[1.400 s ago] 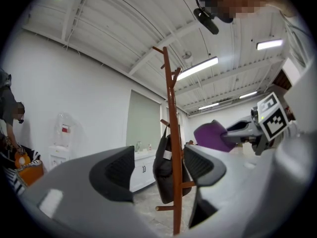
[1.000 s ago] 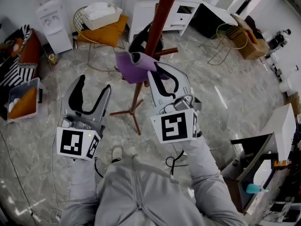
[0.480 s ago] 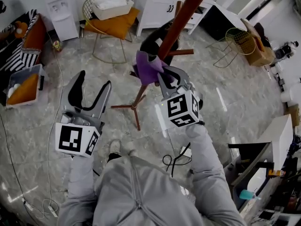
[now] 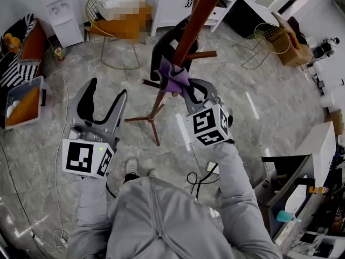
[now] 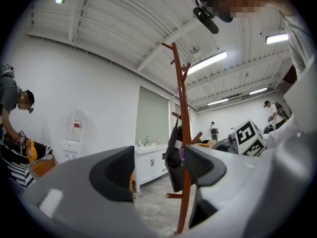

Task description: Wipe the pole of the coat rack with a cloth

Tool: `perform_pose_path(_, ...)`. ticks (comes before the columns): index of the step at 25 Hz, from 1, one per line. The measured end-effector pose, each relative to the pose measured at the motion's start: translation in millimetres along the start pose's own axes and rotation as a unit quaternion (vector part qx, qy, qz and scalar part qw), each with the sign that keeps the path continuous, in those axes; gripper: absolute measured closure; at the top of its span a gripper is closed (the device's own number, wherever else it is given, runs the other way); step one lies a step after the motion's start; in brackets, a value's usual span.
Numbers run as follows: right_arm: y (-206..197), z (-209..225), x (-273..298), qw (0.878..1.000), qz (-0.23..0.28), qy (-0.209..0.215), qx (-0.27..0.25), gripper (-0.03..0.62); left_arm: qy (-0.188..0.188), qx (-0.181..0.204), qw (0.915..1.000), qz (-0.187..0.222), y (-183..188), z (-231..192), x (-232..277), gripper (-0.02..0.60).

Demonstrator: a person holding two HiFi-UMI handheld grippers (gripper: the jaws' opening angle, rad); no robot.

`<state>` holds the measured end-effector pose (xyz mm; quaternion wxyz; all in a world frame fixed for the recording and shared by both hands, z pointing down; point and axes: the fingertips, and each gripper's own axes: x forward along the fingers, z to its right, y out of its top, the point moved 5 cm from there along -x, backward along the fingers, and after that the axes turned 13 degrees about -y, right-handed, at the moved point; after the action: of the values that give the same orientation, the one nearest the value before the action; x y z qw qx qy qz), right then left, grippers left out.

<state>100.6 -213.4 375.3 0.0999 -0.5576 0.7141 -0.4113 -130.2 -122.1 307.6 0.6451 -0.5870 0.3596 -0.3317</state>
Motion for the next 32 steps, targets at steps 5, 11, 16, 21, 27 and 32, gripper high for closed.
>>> perform_pose_path(5, -23.0, -0.8, -1.5, 0.999, -0.033, -0.004, 0.0, 0.548, -0.006, -0.001, 1.0, -0.003, -2.2, 1.9, 3.6, 0.241)
perform_pose_path(11, -74.1, -5.8, -15.2, 0.995, -0.103, -0.009, 0.005, 0.548, -0.011, -0.001, 0.9999, -0.004, -2.7, 3.2, 4.9, 0.241)
perform_pose_path(16, -101.8, -9.7, -42.9, 0.99, -0.137, -0.025, 0.018, 0.548, -0.016, 0.001, 0.9999, -0.003, -1.3, 5.8, 5.2, 0.241)
perform_pose_path(21, -96.4, -14.1, -75.4, 0.99, -0.124, -0.042, 0.044, 0.548, -0.022, 0.001, 0.9998, -0.001, -0.2, 8.0, 6.0, 0.241)
perform_pose_path(27, -61.8, -53.8, -99.3, 0.995, -0.075, -0.015, 0.057, 0.548, -0.028, 0.003, 0.9996, 0.002, 1.5, 10.3, 4.7, 0.241)
perform_pose_path(32, -8.4, -79.4, -92.6, 0.994, 0.003, -0.004, 0.11, 0.548, -0.023, 0.004, 0.9997, 0.002, 2.1, 4.5, -2.0, 0.241)
